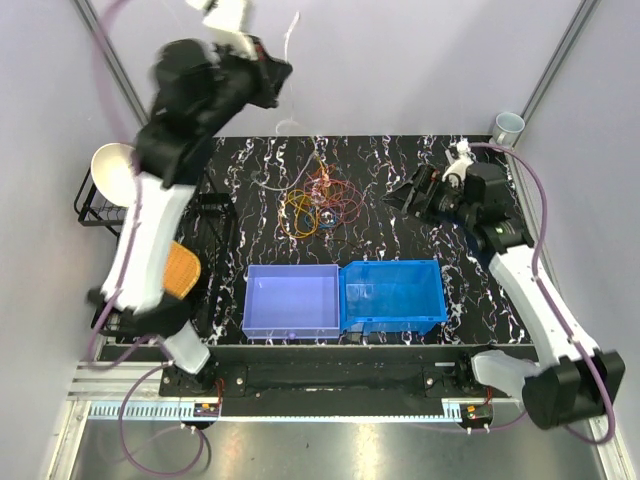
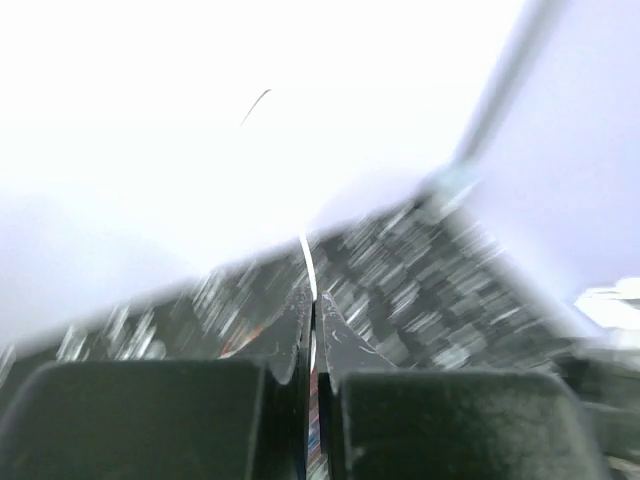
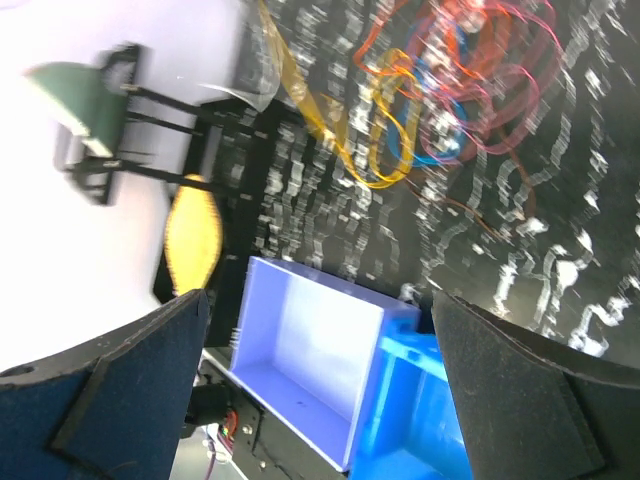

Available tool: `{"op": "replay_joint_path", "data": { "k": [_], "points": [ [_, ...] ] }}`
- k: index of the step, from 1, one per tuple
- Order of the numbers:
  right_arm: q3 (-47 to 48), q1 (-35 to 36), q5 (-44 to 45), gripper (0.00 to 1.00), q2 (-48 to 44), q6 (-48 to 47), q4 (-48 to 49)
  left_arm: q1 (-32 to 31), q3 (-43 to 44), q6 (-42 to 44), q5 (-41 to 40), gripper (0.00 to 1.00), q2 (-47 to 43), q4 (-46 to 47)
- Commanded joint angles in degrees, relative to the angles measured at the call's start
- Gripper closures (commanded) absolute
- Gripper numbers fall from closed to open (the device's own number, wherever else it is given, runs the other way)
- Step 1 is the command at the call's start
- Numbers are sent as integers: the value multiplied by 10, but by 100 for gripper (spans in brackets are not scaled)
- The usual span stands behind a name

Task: Untangle the cables

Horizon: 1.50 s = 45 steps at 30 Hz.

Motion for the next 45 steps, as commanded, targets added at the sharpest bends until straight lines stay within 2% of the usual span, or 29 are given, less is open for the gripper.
{"op": "replay_joint_path", "data": {
  "k": [1,4,9,12,14,19,24,30,32,36,37,40,45],
  "points": [
    [18,6,-32,0,-62,18,48,-11,-58,-59,141,100,-89,96],
    [-2,5,-46,0,-102,27,82,-12,-164,-78,161,100,-144,188],
    [-41,5,-83,0,-155,37,146,-11,-278,-132,150,100,-168,202],
    [-55,6,-96,1,-165,46,174,-11,-354,-189,192,100,-187,275],
    [-52,6,-105,3,-159,47,176,-12,-386,-211,252,100,-189,330],
    [-46,6,-121,5,-144,57,176,-13,-390,-238,374,100,-174,368],
    [-55,6,-129,8,-143,61,184,-16,-422,-245,433,100,-181,385],
    [-50,6,-105,9,-137,44,160,-28,-497,-264,564,100,-212,501],
    [-30,6,-81,10,-128,34,124,-28,-545,-262,577,100,-245,542],
    [14,6,-40,12,-72,25,23,-33,-625,-190,552,100,-314,486],
    [26,6,-33,12,-61,21,-15,-34,-667,-176,539,100,-342,474],
    [24,6,-5,12,-37,17,-62,-44,-765,-145,450,100,-387,455],
    [11,5,18,12,-34,17,-73,-99,-863,-143,328,100,-406,442]
  ]
}}
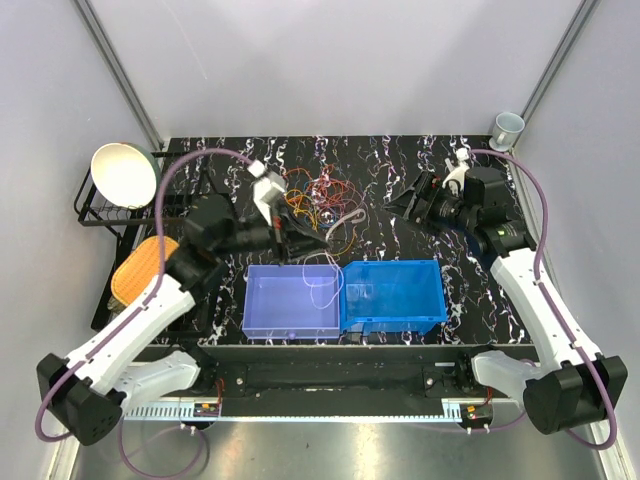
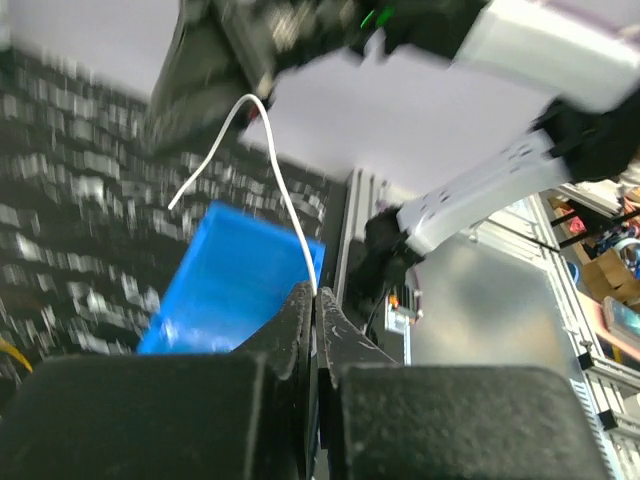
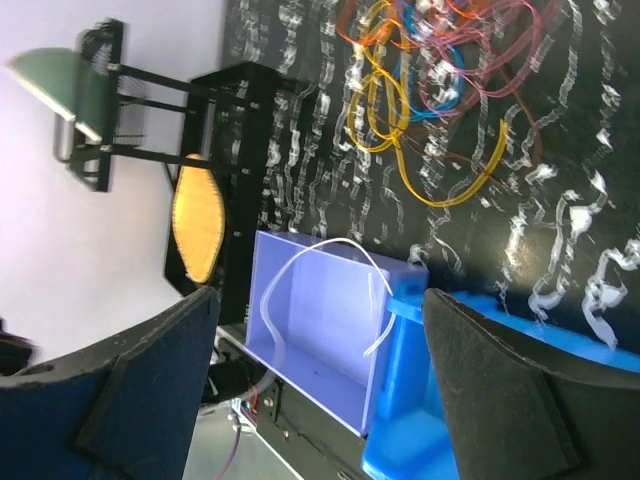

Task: Untangle the cables

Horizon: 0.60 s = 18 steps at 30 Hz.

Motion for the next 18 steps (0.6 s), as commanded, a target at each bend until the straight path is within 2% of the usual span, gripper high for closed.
{"op": "replay_joint_path", "data": {
  "k": [1,5,10,11,14,15,16,17,18],
  "points": [
    [8,3,30,12,-4,-10,-37,-45,-74,25,-141,100,0,-19],
    [10,3,26,12,-6,-11,-47,-78,-83,33,-280,100,6,-85],
    [-5,3,33,11,-24,-12,-58,-101,-89,23,-387,100,17,-161],
    [-7,3,34,11,-24,-12,-58,-103,-89,21,-394,96,22,-169],
    [-14,3,35,12,-25,-14,-60,-117,-70,22,-421,74,43,-212],
    [-14,3,35,12,-24,-14,-60,-130,-61,25,-434,72,49,-227],
    [-16,4,36,12,-23,-14,-61,-138,-51,26,-473,68,55,-262],
    [-16,3,36,12,-22,-14,-61,-146,-27,26,-495,56,66,-281],
    [-17,3,36,12,-20,-14,-61,-159,-15,29,-553,51,72,-302]
  ]
}}
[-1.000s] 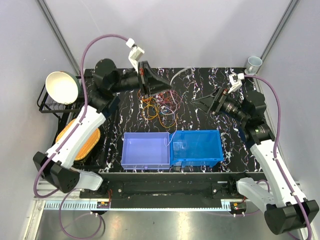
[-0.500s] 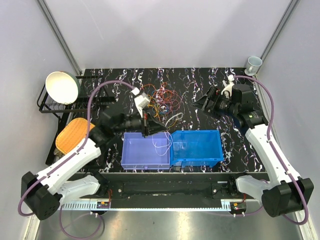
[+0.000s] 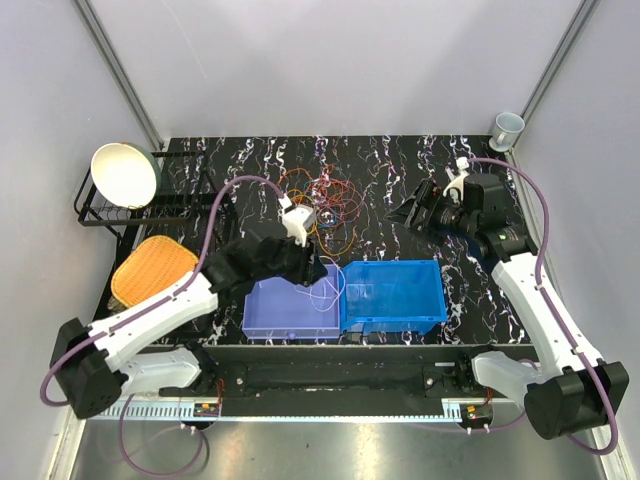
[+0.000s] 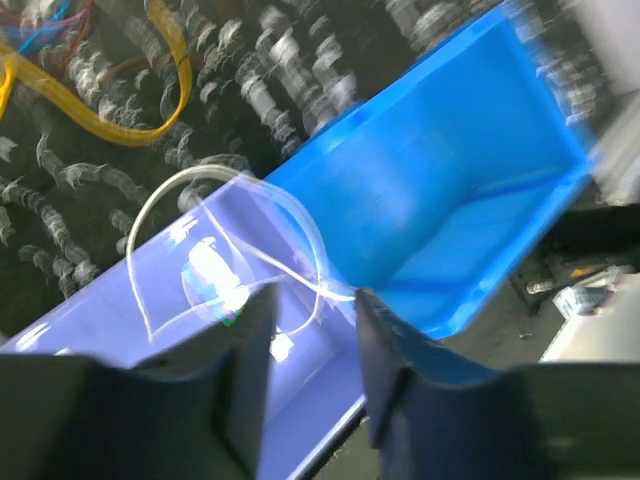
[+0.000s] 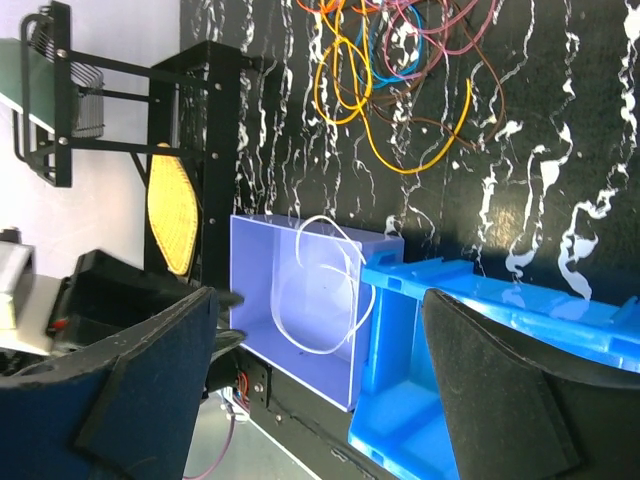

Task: Untangle the cables

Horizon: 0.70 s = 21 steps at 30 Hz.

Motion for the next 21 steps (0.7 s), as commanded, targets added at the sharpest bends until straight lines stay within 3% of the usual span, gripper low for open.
{"op": "replay_joint_path", "data": {
  "k": [1,2,5,6,7,13,21],
  "points": [
    [-2,3,9,12,-5,-10,0,-37,86,9,-176,44,28,-119],
    [-2,3,9,12,-4,-9,0,-40,94,6,-198,35,35,-137],
    [-3,3,9,12,-2,-11,0,-41,113,-12,-275,25,40,-191],
    [-2,3,9,12,-2,-12,0,-41,115,-23,-298,13,40,-201],
    [-4,3,9,12,-2,-12,0,-41,114,-25,-305,11,39,-215],
    [-9,3,8,12,2,-9,2,-40,89,-49,-331,16,57,-220],
    [-15,3,8,12,-1,-12,0,-40,36,-62,-298,26,99,-171]
  ]
}}
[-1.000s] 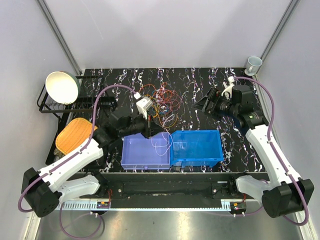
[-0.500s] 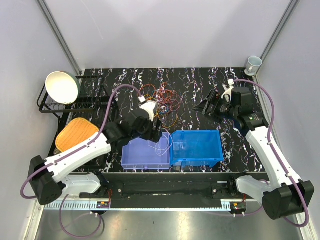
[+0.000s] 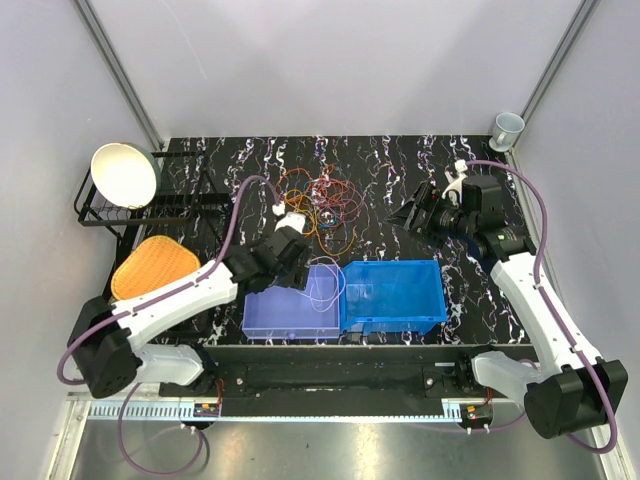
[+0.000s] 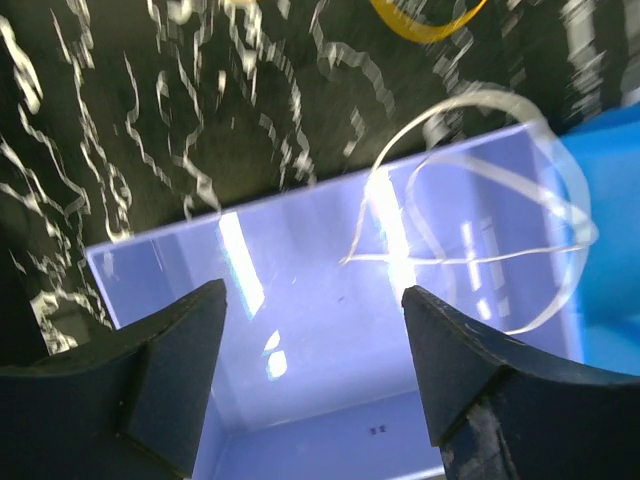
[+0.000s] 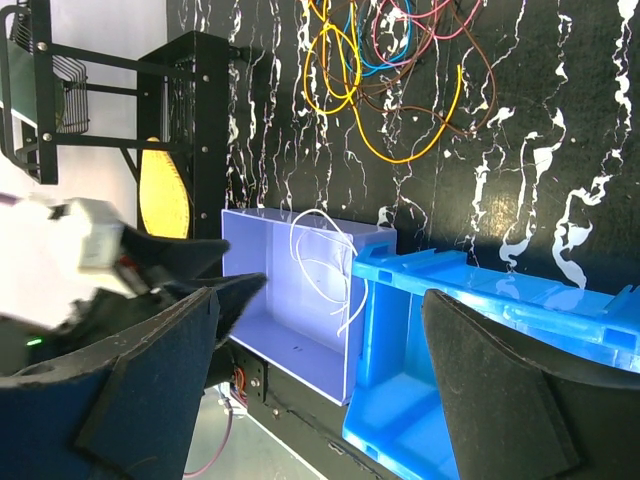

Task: Untangle the cables

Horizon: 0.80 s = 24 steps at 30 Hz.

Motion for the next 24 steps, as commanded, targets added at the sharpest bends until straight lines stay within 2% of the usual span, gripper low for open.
{"op": "replay_joint_path", "data": {
  "k": [1,11,14,15,18,24],
  "points": [
    [-9,3,7,11,-2,-9,8,-1,-32,-13,4,26,16,48],
    [-11,3,10,12,11,-12,11,-1,-70,-25,65,33,81,161],
    [-11,3,10,12,12,-12,10,-1,-69,-24,61,48,102,176],
    [-11,3,10,12,11,-13,10,-1,-67,-22,59,67,108,179],
    [-13,3,10,12,10,-12,11,-1,-57,-18,59,99,106,170],
    [-14,3,7,12,5,-8,12,-1,-9,-15,50,100,37,76]
  ]
}}
